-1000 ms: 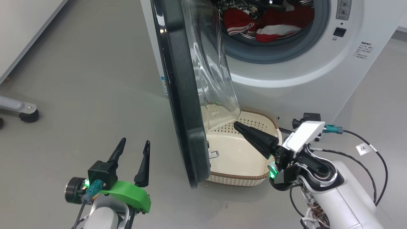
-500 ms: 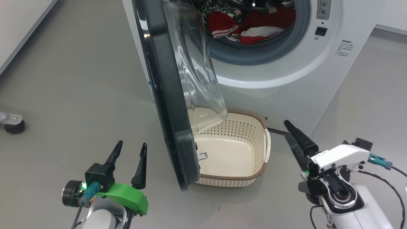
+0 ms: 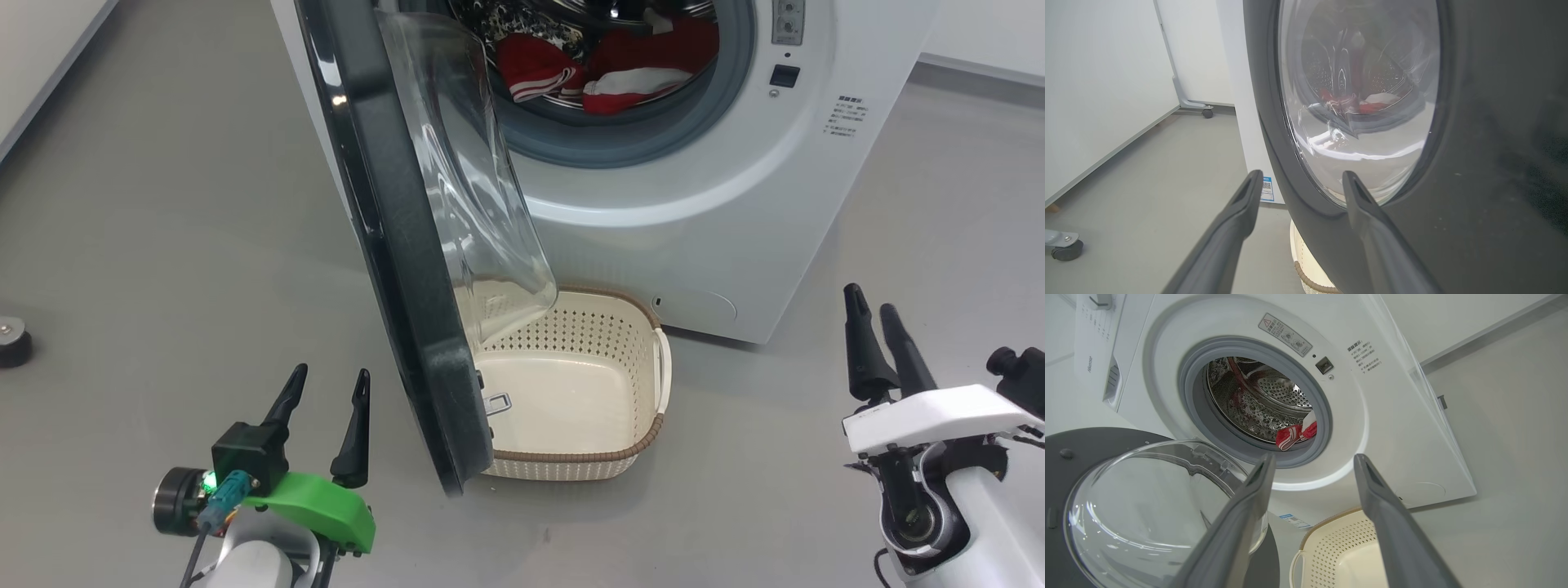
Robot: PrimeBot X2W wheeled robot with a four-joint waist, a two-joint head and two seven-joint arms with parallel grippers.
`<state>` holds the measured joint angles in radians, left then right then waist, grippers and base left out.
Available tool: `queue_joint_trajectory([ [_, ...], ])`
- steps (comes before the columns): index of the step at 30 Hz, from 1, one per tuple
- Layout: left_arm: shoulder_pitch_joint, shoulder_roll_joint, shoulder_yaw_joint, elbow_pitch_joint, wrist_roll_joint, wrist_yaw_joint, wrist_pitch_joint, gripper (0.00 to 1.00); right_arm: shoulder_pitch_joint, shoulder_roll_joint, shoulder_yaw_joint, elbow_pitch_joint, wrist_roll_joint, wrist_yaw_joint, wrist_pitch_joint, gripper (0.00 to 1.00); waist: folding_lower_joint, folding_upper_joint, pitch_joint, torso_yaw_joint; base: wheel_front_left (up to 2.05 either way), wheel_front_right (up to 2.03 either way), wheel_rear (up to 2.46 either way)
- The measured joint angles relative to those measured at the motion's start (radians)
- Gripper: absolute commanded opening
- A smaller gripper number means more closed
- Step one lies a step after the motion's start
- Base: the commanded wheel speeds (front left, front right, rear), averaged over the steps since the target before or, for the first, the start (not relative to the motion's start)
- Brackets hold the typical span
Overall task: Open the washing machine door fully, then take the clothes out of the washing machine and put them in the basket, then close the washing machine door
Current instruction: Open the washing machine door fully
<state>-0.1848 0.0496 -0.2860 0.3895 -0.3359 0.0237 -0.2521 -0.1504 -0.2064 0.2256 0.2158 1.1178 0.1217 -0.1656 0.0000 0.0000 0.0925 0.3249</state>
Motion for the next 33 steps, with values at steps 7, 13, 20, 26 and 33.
queue_joint_trajectory([
  [7, 0.0, 0.001, 0.002, 0.002, -0.007, 0.002, 0.0, 1.0, -0.002, -0.081, 0.042, 0.009, -0.293, 0.0, -0.128, 1.0, 0.0, 0.0, 0.0, -0.015, 0.0, 0.0, 0.0],
  [13, 0.0, 0.001, 0.002, 0.003, -0.007, 0.002, 0.0, 1.0, -0.006, -0.059, -0.011, -0.022, -0.475, -0.047, -0.098, 1.0, 0.0, 0.0, -0.001, -0.021, 0.0, 0.0, 0.0],
  [20, 0.001, 0.001, 0.001, 0.006, -0.007, 0.002, 0.0, 1.0, -0.001, -0.04, -0.041, -0.056, -0.654, -0.095, -0.095, 1.0, 0.0, 0.0, -0.002, -0.026, 0.0, 0.0, 0.0],
  [26, 0.001, 0.001, 0.002, 0.01, -0.007, 0.002, 0.0, 1.0, 0.044, -0.012, -0.008, -0.053, -0.754, -0.115, -0.095, 1.0, 0.0, 0.0, -0.005, -0.026, 0.0, 0.0, 0.0],
  [33, 0.001, 0.001, 0.001, 0.012, -0.007, 0.002, 0.0, 1.0, 0.065, 0.018, 0.001, -0.045, -0.804, -0.126, -0.095, 1.0, 0.0, 0.0, -0.006, -0.023, 0.0, 0.0, 0.0],
])
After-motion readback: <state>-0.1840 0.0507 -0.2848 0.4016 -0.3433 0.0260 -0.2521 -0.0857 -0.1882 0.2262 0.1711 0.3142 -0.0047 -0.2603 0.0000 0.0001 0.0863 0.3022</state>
